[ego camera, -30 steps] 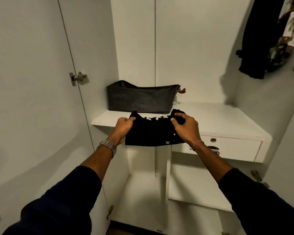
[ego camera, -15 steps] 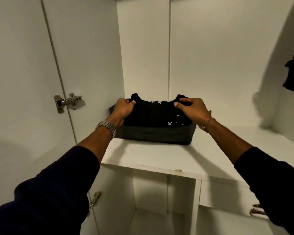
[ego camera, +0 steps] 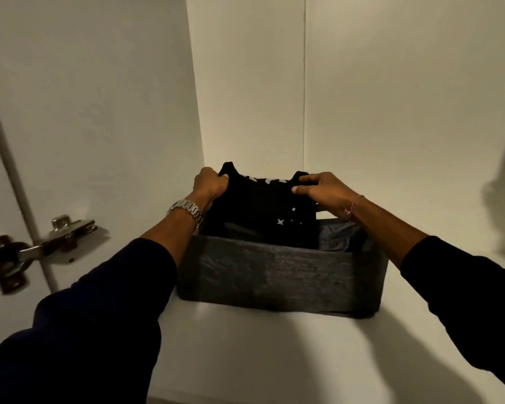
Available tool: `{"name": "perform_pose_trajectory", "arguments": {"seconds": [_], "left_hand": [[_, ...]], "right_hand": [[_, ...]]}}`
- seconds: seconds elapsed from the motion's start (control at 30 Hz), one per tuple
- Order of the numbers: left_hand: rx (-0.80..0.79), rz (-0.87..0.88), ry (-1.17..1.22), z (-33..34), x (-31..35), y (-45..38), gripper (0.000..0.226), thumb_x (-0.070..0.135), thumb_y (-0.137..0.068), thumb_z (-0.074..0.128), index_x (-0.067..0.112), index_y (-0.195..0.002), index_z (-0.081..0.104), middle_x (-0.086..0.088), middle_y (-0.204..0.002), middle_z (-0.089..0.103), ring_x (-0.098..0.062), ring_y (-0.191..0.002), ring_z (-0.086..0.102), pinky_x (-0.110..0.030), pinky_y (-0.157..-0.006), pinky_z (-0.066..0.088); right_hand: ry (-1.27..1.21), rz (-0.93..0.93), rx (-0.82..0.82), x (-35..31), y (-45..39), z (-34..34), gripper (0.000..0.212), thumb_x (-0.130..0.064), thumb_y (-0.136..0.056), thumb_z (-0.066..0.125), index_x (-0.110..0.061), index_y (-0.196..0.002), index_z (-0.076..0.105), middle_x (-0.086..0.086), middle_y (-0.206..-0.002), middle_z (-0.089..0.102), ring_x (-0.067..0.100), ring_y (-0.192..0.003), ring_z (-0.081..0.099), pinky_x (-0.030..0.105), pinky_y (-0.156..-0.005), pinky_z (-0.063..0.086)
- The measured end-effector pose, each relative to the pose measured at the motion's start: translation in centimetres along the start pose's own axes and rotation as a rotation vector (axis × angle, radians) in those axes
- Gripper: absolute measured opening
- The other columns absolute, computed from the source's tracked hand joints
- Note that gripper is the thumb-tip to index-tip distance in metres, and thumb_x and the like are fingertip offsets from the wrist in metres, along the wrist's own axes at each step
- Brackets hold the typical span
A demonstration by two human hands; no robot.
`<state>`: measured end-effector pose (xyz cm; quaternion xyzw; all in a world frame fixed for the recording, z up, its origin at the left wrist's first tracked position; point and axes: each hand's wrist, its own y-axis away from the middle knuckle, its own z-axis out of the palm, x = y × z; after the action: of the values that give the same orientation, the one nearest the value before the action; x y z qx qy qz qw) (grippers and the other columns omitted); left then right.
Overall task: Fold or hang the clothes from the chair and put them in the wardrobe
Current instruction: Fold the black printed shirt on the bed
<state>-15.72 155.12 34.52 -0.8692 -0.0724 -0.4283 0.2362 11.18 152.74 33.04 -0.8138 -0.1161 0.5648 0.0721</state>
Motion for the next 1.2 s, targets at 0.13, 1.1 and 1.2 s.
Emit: {"name": "perform_pose_trajectory", "arguments": {"seconds": [0.13,1.1,1.2], "left_hand": [[-0.169,-0.110,-0.092,1.7,-1.8,-2.8,0.038,0.014,-0.095,0.059,-0.010,-0.123,0.051,-0.022,-0.117,0.060,-0.036,-0.106,0.063,-0.037,-0.084,0.055],[-0.971,-0.129,-0.943,6.2,-10.5,-8.2,0.080,0.006,-0.103,0.042,0.031,-0.158,-0.009,-0.024,-0.164,-0.003,-0.044,-0.147,0.021,-0.044,-0.115,0.033],[-0.964,-0.140,-0.894,6.2,-11.1,-9.0,0.095,0.011,-0.099,0.057,0.036,-0.157,-0.013,-0.024,-0.164,0.000,-0.045,-0.146,0.023,-0.049,-0.113,0.037]], "right_hand": [[0.206,0.071,-0.214,3.4,-3.4,0.9,0.061,-0.017,-0.086,0.078,-0.010,-0.142,0.054,0.008,-0.131,0.061,0.026,-0.110,0.066,0.041,-0.082,0.062],[0.392,-0.242,-0.088,13.1,-7.9,6.5,0.015,-0.032,-0.076,0.085,-0.026,-0.090,0.082,-0.007,-0.092,0.078,-0.003,-0.106,0.059,0.014,-0.105,0.040],[0.407,-0.273,-0.019,13.2,-7.7,6.8,0.016,-0.029,-0.077,0.085,-0.024,-0.092,0.082,-0.007,-0.091,0.077,-0.006,-0.089,0.060,-0.005,-0.085,0.036]]}}
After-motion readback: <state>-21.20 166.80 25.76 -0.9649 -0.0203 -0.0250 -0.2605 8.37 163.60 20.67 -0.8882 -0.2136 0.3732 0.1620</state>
